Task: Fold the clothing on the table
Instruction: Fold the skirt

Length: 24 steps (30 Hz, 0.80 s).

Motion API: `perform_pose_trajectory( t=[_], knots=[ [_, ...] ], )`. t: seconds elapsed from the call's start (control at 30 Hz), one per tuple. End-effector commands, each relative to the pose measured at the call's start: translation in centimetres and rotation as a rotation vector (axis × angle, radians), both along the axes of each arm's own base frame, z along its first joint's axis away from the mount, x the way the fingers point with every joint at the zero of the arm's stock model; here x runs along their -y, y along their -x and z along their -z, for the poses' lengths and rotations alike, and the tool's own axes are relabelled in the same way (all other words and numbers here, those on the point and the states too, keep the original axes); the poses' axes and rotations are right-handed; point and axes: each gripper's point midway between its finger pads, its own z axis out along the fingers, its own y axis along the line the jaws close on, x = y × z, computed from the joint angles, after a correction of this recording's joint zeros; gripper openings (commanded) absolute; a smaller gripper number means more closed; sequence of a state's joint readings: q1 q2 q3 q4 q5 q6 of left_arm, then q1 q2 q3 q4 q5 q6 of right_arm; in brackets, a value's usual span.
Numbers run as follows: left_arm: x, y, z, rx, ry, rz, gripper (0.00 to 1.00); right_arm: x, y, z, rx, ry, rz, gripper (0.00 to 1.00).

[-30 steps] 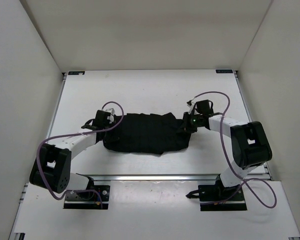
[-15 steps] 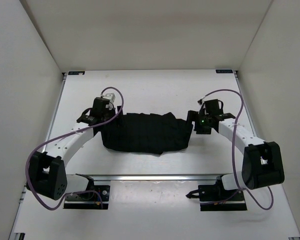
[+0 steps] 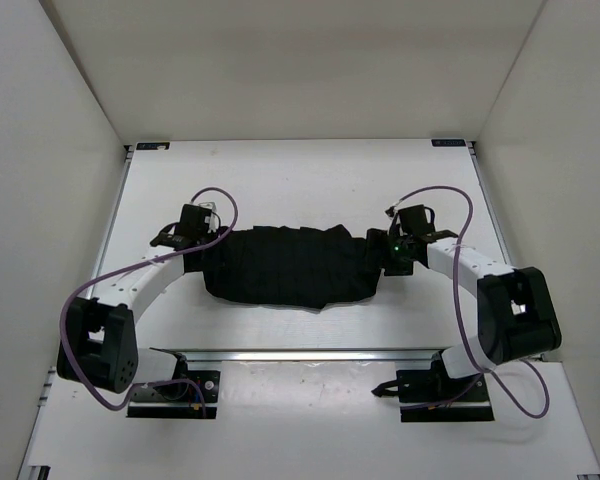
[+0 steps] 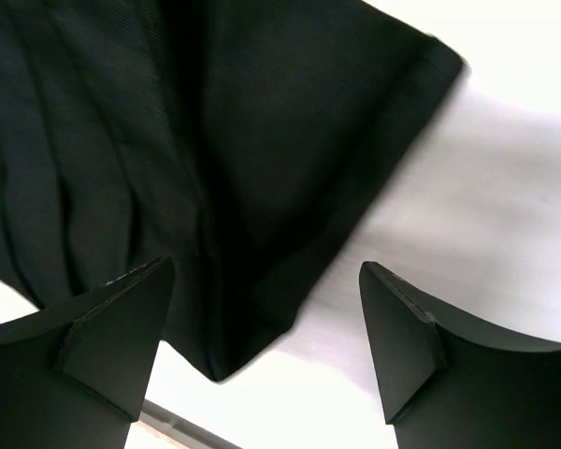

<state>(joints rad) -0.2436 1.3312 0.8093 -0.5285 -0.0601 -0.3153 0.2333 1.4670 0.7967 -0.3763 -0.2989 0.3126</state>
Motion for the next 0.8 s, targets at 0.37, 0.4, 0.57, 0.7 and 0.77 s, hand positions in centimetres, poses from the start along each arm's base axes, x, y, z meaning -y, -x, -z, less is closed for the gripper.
perform_pose_trajectory(
  t=[0.37,0.4,0.57,0.7,0.77],
  knots=[
    [0.3,0.6,3.1,-0.099,0.006,0.021,0.28,-3.3,-2.4,2.7,-0.038,0.008,-0.103,0.74],
    [0.3,0.5,3.4,-0.106,-0.003,0.020,0.23,-3.0,-2.6,3.0,-0.037,0.024,-0.105,0.68],
    [0.8,0.8,4.8,-0.149,-0.006,0.029,0.06,-2.9,-2.5,4.1,-0.076,0.030,-0.109,0.39],
    [1.9,0.6,5.8,-0.161,0.014,0.048,0.00,-1.6,-3.8,3.7,-0.047,0.026,-0.069,0.00],
    [3.2,0.2,6.0,-0.165,0.046,0.069,0.00,-0.4,-4.6,3.1,-0.029,0.040,-0.053,0.00]
  ],
)
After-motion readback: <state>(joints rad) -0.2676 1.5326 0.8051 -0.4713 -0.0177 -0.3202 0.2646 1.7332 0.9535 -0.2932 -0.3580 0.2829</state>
